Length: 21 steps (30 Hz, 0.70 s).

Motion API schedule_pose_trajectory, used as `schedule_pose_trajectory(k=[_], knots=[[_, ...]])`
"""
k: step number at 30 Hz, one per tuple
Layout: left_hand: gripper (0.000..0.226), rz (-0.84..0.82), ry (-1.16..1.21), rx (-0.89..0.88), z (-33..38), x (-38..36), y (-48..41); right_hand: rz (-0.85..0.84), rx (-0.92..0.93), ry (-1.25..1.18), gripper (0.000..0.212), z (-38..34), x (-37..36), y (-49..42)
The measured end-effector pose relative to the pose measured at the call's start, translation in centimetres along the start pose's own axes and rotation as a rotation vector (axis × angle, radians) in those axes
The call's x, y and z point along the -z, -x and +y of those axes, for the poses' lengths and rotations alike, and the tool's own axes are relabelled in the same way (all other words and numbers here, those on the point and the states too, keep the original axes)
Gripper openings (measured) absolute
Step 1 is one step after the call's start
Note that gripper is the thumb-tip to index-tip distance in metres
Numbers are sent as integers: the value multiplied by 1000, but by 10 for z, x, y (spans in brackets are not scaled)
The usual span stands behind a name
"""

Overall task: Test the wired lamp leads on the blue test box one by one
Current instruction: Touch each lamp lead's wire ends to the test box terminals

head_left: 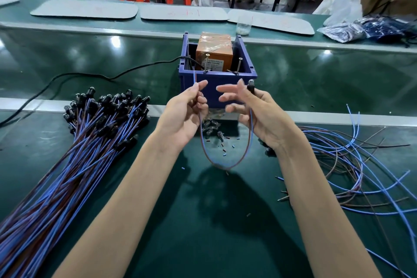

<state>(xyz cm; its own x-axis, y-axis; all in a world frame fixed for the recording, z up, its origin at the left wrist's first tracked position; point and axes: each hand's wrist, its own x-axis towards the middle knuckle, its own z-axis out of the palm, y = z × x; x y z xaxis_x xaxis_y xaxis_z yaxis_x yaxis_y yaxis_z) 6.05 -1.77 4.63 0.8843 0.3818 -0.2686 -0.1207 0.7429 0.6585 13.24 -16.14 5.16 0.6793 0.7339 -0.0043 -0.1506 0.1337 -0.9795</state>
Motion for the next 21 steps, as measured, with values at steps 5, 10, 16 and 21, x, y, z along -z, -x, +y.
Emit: schedule_pose_trajectory(k=[5,10,16,21], knots=[[19,17,-101,-2,-2,-2,6,29,27,13,25,2,-1,-1],[25,-42,-173,-33,-12,-11,12,129,-64,-35,21,9,-11,-2],[24,-94,-219,-98,-20,-15,15,138,-14,152,16,12,-28,-1],[18,-19,-191,-101,-21,-12,10,221,20,61,8,11,-36,-1]])
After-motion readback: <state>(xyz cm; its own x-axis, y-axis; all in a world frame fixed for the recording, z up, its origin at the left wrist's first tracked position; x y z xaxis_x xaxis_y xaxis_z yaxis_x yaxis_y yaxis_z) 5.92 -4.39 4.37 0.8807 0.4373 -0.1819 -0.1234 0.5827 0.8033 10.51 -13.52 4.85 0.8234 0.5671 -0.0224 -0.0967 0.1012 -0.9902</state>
